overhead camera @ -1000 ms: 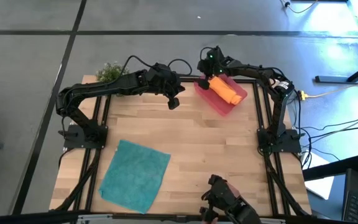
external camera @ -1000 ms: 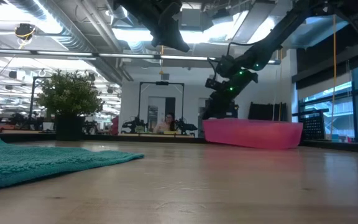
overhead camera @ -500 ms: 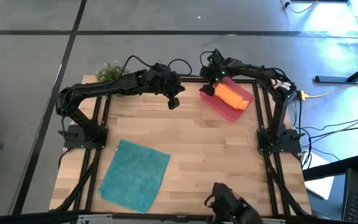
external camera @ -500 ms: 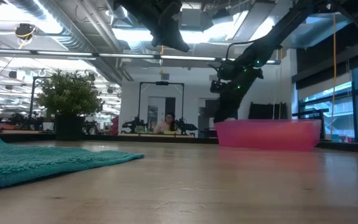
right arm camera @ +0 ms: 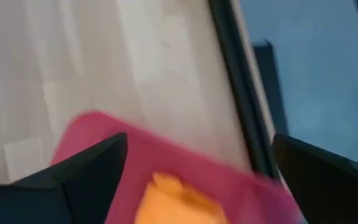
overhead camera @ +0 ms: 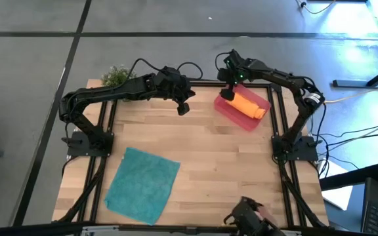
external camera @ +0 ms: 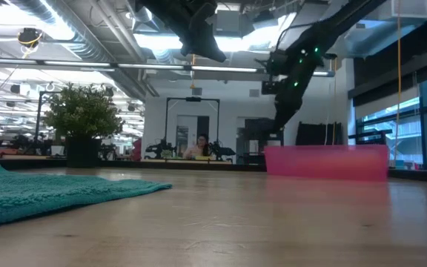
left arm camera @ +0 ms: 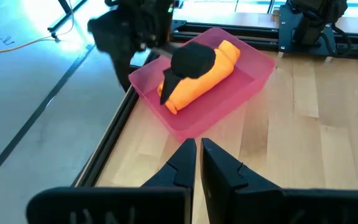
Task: Roll microfiber towels into tight, uniform cylinder then place into a basket
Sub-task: Adjust the bin
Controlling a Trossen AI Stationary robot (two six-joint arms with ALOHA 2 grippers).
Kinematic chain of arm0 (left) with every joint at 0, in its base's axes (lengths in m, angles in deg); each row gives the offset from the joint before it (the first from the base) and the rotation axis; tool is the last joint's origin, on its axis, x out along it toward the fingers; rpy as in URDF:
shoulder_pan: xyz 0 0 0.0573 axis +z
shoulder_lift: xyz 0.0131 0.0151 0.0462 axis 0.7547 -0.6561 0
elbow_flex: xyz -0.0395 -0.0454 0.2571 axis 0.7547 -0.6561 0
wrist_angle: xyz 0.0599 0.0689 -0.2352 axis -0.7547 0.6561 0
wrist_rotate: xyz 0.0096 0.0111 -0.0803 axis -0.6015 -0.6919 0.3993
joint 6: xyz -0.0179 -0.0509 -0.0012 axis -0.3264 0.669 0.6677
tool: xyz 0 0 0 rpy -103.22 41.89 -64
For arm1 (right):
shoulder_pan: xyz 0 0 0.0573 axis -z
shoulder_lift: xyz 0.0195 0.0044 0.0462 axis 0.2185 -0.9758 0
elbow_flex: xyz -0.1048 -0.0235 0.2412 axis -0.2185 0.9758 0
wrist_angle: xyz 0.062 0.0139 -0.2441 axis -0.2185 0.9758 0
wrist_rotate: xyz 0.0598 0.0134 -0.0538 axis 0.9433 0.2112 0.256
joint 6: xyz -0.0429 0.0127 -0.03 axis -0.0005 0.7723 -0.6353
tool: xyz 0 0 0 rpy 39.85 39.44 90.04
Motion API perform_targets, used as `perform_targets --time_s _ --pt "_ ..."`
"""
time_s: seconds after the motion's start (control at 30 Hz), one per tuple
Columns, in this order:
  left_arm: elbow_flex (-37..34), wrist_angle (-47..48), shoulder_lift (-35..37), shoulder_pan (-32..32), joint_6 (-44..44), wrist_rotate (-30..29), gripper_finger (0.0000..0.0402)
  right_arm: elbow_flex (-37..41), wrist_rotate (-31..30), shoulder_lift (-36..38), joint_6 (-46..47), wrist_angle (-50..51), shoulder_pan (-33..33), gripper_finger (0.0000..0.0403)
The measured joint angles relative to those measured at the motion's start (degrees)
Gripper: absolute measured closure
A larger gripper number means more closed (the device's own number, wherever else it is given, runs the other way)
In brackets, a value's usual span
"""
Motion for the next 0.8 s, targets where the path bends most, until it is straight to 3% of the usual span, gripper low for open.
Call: perform_targets --time_s 0.4,0.57,0.8 --pt "0.0 -0.1 0.0 0.0 0.0 0.0 0.0388 0.3 -26.1 5.3 24.2 26.6 0.3 0.0005" --pt "0.0 -0.1 0.0 0.0 0.0 0.0 0.0388 5.9 -29.6 5.2 30.3 27.6 0.8 0.0005" --pt "0.0 -0.1 0.0 0.0 0.0 0.0 0.0388 12.4 -35.6 5.2 32.1 25.0 1.8 0.0005"
